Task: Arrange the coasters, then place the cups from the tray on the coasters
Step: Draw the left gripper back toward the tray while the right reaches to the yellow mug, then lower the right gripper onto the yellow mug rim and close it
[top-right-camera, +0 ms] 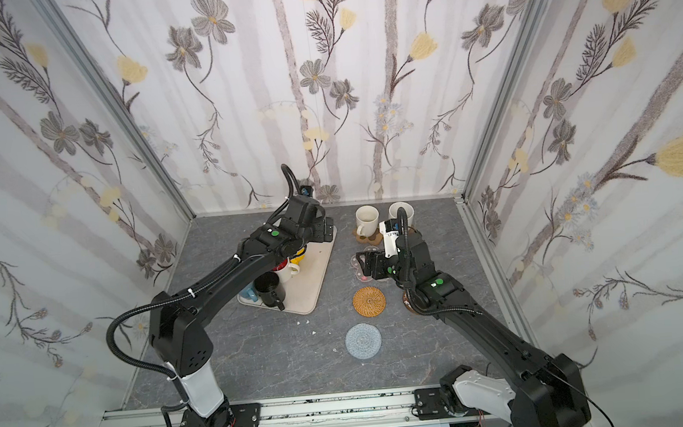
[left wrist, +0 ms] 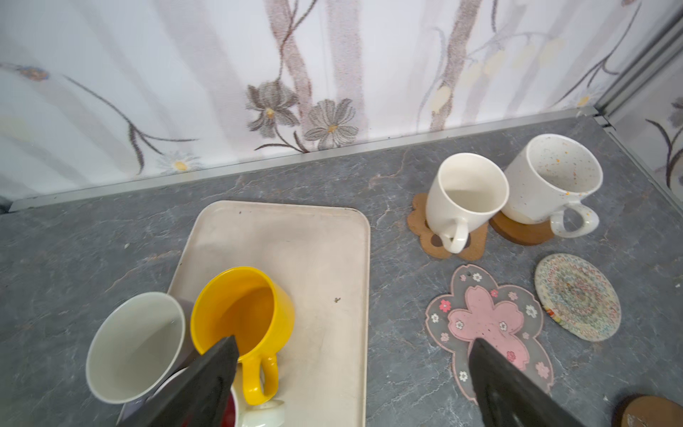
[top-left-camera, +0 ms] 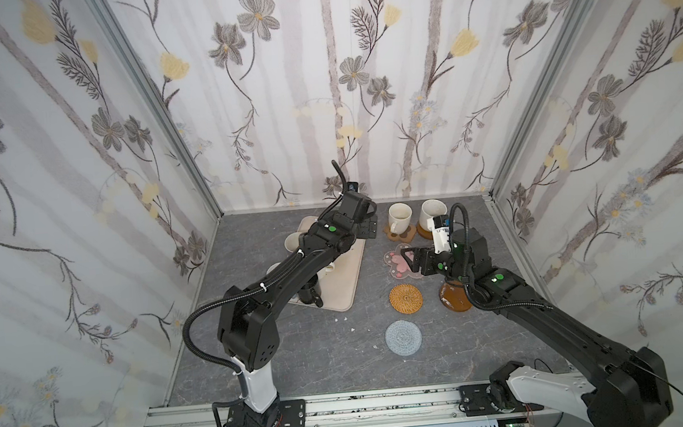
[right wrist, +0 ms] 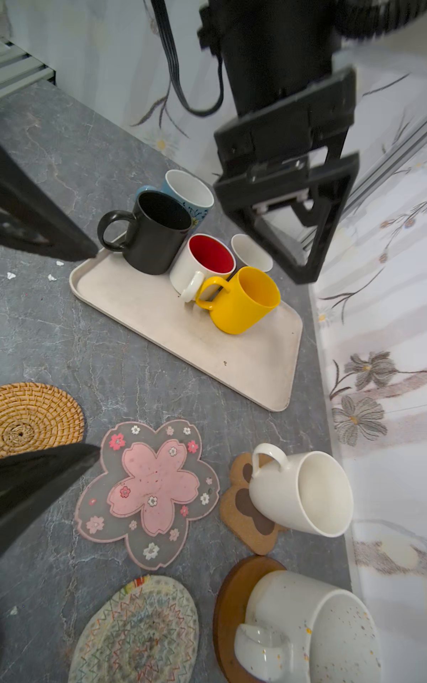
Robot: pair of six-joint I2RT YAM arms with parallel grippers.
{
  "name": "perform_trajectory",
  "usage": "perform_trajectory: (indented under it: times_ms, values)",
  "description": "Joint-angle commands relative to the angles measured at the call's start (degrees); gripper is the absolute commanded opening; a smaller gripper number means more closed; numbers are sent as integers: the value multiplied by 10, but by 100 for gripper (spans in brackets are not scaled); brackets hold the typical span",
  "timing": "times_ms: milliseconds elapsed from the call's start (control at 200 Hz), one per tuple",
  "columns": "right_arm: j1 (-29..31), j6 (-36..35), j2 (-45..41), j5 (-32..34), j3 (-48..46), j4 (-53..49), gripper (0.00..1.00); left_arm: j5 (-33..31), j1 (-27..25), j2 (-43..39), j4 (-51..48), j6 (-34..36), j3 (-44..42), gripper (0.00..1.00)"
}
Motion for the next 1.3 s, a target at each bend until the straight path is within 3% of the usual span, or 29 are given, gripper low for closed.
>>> perform_trajectory:
  times_ms: [0,200,360,430,530,704,904,1149,1294]
  values:
    - [25,17,58,37,41,-21,81,-10,24,-63,27,-69,-81,100]
    - [76,52,176,52,102,22,91,-28,60,-221,47,-114,-251,100]
    - [104,52,267,47,188,13,93,4,118,-338,46,-150,-337,100]
    - [112,52,304,48,224,7,93,30,146,-381,45,-172,-369,100]
    - [119,52,360,47,280,-7,90,121,194,-424,43,-177,-402,100]
    - [127,46,443,52,368,-34,88,175,227,-455,32,-154,-435,100]
    - [137,39,518,67,451,-62,89,165,236,-453,33,-144,-459,100]
    - [137,47,578,75,508,-75,77,155,238,-450,37,-138,-474,100]
    - [138,51,592,70,521,-76,75,162,239,-446,41,-138,-482,100]
